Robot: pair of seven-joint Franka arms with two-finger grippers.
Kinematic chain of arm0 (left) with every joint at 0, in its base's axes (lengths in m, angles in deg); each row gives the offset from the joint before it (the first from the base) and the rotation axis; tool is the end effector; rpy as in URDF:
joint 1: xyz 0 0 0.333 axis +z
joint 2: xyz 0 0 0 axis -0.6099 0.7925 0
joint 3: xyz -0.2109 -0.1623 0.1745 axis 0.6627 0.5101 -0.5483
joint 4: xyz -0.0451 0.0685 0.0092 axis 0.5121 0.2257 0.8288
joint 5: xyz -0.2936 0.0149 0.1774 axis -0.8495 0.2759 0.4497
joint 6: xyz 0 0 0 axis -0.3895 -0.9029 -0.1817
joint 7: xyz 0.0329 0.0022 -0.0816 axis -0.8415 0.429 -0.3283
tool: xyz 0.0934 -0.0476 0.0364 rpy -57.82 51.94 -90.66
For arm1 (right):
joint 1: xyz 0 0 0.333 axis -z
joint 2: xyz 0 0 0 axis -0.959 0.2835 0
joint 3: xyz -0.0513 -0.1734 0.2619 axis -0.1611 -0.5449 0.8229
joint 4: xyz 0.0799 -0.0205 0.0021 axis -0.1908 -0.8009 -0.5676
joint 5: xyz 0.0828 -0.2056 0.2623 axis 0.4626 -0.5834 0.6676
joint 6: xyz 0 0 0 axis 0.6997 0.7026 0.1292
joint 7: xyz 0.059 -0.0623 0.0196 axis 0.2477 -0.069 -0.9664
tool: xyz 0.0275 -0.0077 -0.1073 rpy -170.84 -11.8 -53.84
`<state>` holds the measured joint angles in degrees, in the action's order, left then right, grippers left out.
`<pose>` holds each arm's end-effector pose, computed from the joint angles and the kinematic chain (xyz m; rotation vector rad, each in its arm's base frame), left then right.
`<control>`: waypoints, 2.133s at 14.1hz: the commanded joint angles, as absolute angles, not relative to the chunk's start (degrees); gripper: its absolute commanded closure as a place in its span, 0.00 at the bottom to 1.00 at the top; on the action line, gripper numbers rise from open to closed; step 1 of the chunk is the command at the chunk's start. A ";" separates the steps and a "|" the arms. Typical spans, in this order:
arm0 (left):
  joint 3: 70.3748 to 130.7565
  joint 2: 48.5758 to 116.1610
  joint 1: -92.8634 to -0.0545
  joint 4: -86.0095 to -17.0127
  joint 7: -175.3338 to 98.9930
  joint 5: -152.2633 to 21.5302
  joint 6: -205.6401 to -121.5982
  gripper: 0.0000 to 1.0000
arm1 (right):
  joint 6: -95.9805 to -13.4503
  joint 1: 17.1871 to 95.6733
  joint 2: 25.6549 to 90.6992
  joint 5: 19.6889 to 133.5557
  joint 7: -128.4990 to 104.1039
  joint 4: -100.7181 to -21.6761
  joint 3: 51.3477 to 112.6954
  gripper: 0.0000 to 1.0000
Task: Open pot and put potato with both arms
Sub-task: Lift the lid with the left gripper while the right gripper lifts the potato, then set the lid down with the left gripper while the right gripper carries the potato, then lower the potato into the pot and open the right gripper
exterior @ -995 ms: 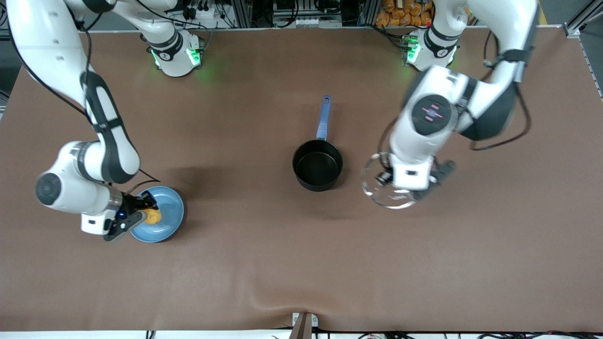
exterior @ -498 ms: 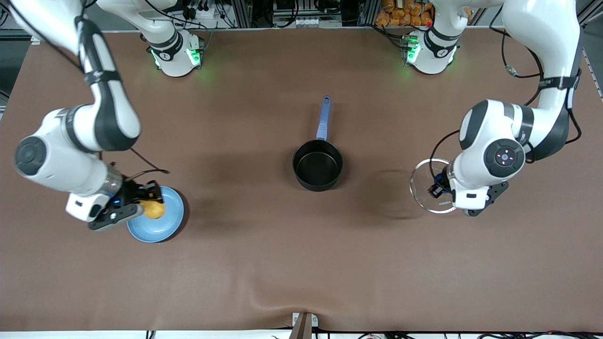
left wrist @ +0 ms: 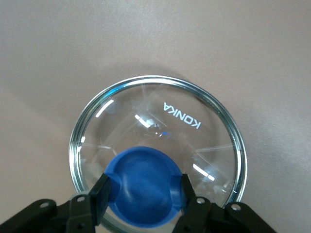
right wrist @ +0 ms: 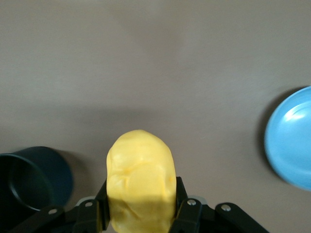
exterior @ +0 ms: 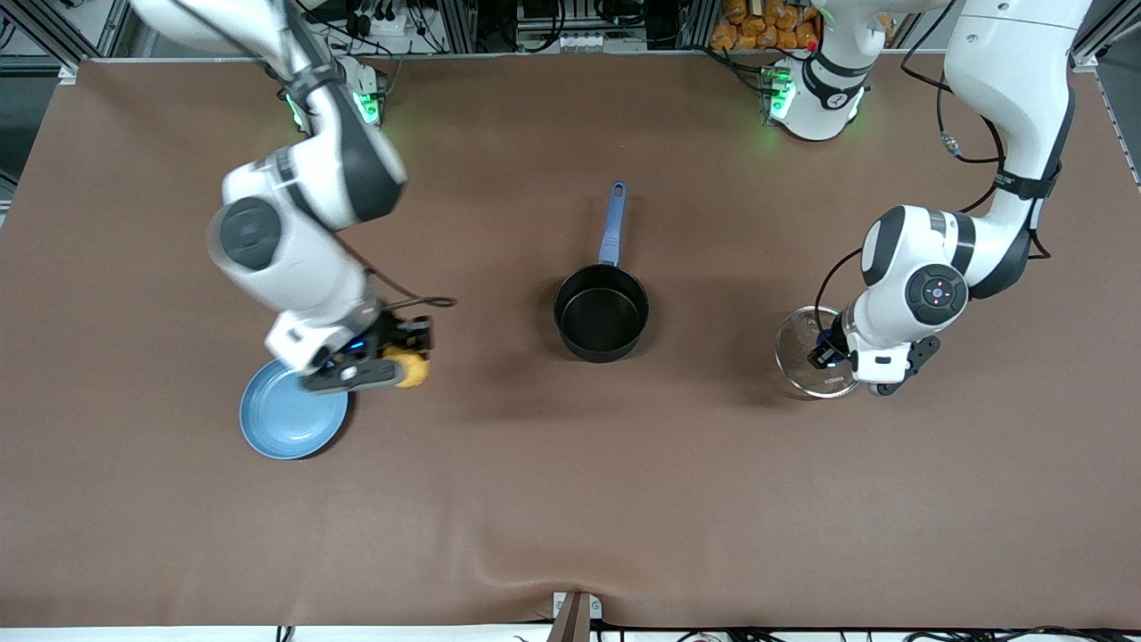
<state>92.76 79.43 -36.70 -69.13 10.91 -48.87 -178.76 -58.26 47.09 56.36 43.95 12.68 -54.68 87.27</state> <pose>0.5430 -0.0847 0.2747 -2.8578 -1.0723 0.1461 0.5631 0.2825 0.4351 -3.0446 -0.1198 -0.0817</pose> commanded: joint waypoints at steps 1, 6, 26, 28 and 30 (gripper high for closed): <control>92.96 77.05 -35.65 -73.43 10.49 -47.50 -182.67 1.00 | -57.48 41.82 59.84 41.10 21.55 -50.78 86.59 1.00; 92.96 78.28 -33.37 -74.67 10.49 -44.33 -186.46 1.00 | -57.66 33.29 67.21 38.56 35.70 -43.93 86.59 1.00; 94.54 62.99 -33.28 -37.95 -17.62 -51.28 -137.88 0.00 | -73.39 23.61 84.02 35.82 44.16 -41.28 86.50 0.87; 94.90 62.29 -33.28 -36.53 -22.54 -51.45 -134.54 0.00 | -73.39 23.69 84.11 36.00 44.16 -41.36 86.50 0.59; 94.81 61.32 -33.28 -36.53 -26.32 -51.45 -134.52 0.00 | -73.39 23.69 84.11 36.00 44.25 -41.28 86.50 0.40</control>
